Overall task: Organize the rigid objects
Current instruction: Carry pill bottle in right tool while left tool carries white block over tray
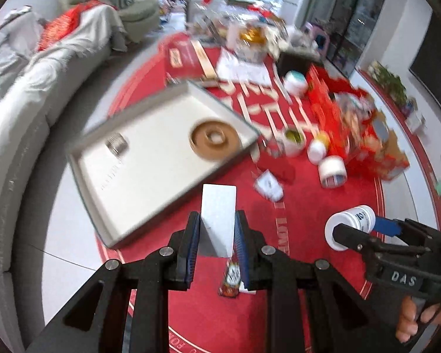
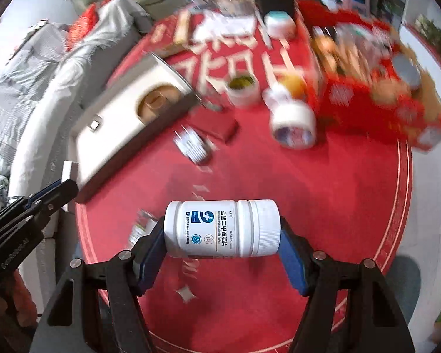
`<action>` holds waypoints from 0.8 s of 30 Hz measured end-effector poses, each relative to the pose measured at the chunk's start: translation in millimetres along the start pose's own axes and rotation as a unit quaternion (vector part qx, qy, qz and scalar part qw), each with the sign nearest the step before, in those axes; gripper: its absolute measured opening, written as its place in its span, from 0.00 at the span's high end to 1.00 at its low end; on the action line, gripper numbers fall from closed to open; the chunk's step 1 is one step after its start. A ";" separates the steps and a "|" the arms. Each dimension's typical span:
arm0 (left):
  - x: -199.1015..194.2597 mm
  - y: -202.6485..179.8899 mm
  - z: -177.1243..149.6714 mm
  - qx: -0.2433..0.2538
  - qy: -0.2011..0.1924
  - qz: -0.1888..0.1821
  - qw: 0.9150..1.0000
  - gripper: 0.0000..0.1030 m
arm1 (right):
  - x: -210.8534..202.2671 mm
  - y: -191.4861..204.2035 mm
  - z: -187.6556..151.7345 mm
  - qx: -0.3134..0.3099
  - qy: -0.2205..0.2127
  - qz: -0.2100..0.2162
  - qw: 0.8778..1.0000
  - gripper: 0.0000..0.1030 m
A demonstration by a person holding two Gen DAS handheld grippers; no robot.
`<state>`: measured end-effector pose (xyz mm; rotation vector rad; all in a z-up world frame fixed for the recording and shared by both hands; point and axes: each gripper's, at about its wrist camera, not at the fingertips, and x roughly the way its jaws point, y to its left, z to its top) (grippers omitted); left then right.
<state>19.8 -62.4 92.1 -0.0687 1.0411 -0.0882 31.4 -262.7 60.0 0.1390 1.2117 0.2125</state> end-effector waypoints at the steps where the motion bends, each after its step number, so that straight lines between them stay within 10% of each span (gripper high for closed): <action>1: -6.1 1.4 7.0 -0.007 -0.009 0.005 1.000 0.75 | -5.9 6.3 7.2 -0.006 -0.010 0.003 1.000 0.31; 16: -86.7 62.8 115.2 -0.091 -0.145 0.077 0.982 0.76 | -88.8 101.3 126.3 -0.079 -0.140 0.053 0.986 0.31; 24: -47.1 95.7 125.4 -0.123 -0.122 0.116 0.978 0.76 | -69.6 138.6 167.9 -0.107 -0.142 0.051 0.983 0.31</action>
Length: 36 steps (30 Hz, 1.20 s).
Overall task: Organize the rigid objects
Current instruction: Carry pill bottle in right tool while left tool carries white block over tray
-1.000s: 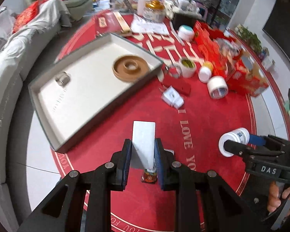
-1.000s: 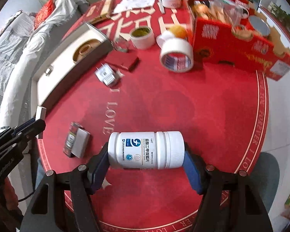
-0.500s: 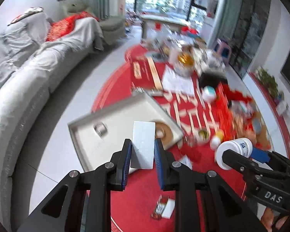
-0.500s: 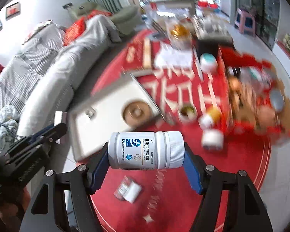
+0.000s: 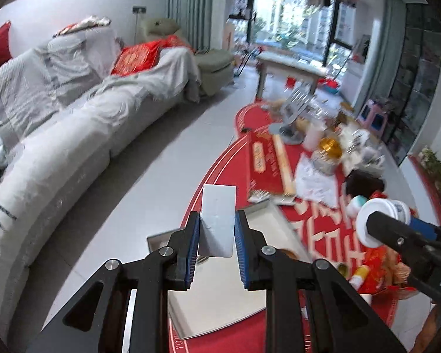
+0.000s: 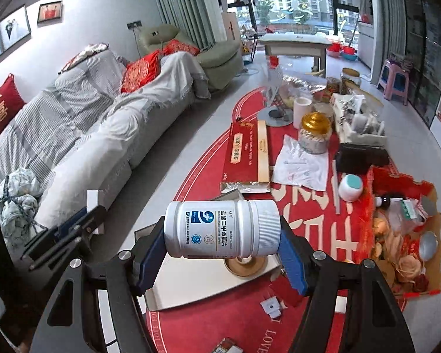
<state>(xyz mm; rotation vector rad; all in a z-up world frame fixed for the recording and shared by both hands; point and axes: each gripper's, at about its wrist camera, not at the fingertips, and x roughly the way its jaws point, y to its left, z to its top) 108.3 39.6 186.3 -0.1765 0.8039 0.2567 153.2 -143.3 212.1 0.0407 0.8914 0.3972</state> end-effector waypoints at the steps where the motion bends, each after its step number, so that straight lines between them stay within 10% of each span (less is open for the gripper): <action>1: 10.4 1.7 -3.9 0.000 0.009 0.005 1.000 0.76 | 8.2 1.7 -0.6 -0.002 0.007 -0.001 1.000 0.31; 14: 107.5 12.4 -51.0 -0.007 0.109 0.048 0.993 0.76 | 125.7 1.5 -39.3 -0.007 0.120 -0.021 0.993 0.31; 36: 155.4 13.1 -60.8 -0.009 0.149 0.055 0.987 0.76 | 176.9 4.6 -39.0 -0.022 0.153 -0.036 0.987 0.31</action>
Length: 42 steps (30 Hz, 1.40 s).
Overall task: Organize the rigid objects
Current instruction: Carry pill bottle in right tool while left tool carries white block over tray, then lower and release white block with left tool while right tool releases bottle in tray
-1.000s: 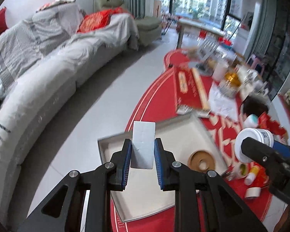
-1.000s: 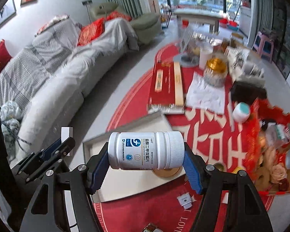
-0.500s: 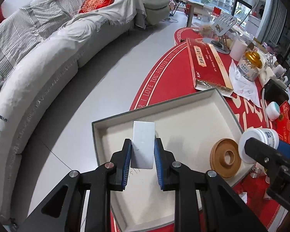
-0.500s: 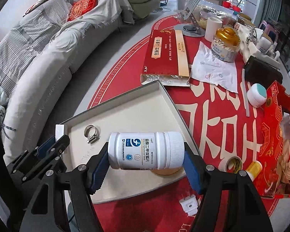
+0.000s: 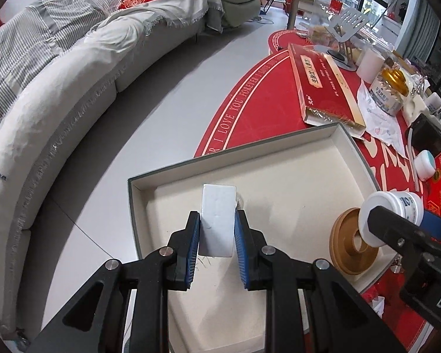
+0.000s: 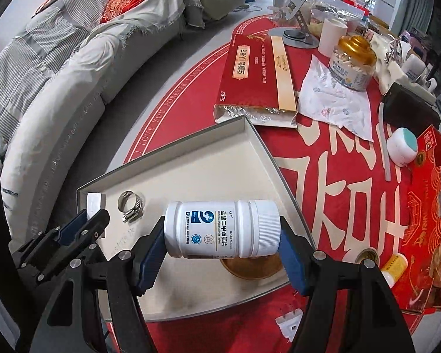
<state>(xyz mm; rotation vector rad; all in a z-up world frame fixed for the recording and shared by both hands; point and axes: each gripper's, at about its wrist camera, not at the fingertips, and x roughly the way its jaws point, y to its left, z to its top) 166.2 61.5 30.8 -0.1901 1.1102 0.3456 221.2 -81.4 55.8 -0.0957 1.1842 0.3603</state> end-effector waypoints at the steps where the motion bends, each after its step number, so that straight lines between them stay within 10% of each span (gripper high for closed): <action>1: 1.4 -0.8 -0.2 0.002 0.001 0.000 1.000 0.76 | 1.6 0.1 -0.2 0.000 0.001 0.000 1.000 0.31; 23: 37.4 -16.1 -7.5 0.033 0.041 -0.001 0.999 0.74 | 38.7 -5.1 -6.8 0.013 0.034 0.000 0.999 0.31; 27: 36.7 -17.2 -9.7 0.030 0.042 -0.006 0.999 0.13 | 38.3 -9.5 -7.7 0.020 0.034 0.016 0.999 0.28; 30: 32.8 -16.6 -10.3 0.029 0.033 0.004 0.999 0.00 | 32.2 -13.7 -9.7 0.024 0.024 0.016 0.999 0.15; 42: 5.7 -8.2 -26.2 0.021 0.030 -0.024 0.999 0.00 | -4.7 -89.5 -70.9 0.018 -0.025 -0.054 0.998 0.15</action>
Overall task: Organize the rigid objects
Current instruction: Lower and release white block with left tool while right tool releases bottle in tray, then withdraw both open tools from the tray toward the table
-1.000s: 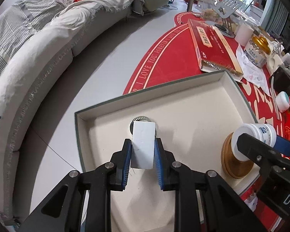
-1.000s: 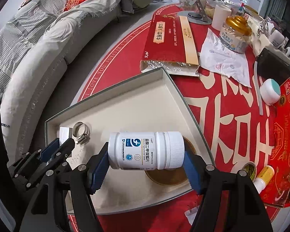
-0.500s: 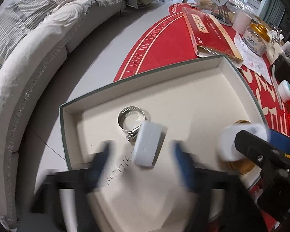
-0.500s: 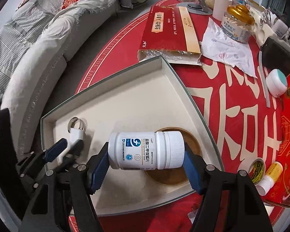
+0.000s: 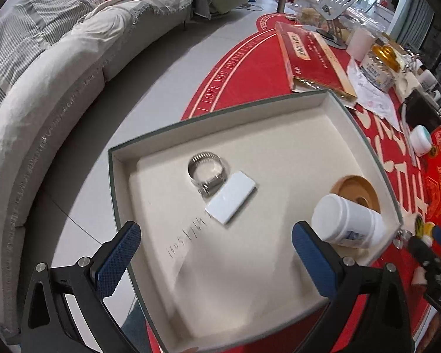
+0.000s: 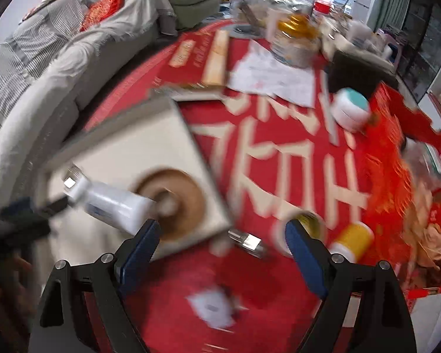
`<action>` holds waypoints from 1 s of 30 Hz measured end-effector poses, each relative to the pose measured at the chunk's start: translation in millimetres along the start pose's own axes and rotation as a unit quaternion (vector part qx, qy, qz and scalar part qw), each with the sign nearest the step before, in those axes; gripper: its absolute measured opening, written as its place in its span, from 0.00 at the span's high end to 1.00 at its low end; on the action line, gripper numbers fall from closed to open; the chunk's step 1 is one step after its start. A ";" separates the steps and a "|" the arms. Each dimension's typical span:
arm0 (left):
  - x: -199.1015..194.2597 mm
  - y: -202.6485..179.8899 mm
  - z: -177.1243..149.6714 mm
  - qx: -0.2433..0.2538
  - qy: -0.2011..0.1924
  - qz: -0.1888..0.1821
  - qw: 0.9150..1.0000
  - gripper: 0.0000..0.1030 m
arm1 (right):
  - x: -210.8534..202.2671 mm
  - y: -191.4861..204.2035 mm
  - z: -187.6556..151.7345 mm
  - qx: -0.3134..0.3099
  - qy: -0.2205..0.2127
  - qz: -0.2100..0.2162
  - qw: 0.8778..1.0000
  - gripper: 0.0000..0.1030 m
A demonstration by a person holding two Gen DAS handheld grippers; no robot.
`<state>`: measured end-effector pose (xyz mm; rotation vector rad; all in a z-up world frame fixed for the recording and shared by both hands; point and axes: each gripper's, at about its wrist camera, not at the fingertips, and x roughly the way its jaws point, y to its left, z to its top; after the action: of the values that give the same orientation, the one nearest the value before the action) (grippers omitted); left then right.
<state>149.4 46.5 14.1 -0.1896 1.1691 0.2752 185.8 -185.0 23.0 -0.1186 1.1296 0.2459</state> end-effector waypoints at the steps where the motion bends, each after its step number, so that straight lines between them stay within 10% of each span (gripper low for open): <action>1: -2.4 -1.5 -2.4 0.001 -0.001 -0.003 1.000 0.00 | 3.7 -7.1 -4.6 -0.007 0.009 0.000 1.000 0.15; 15: -18.1 -11.6 -22.6 0.031 -0.002 -0.008 0.999 0.00 | 59.4 -8.7 -9.5 -0.055 0.068 0.071 0.994 0.15; 30: -44.0 -25.1 -85.9 0.099 0.000 -0.018 0.995 0.00 | 7.9 29.3 -139.2 -0.053 0.143 0.184 0.971 0.14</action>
<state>65.7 -7.1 22.2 -0.0370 1.1845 0.1276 59.2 -185.9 -42.4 -0.0380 1.4228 0.6361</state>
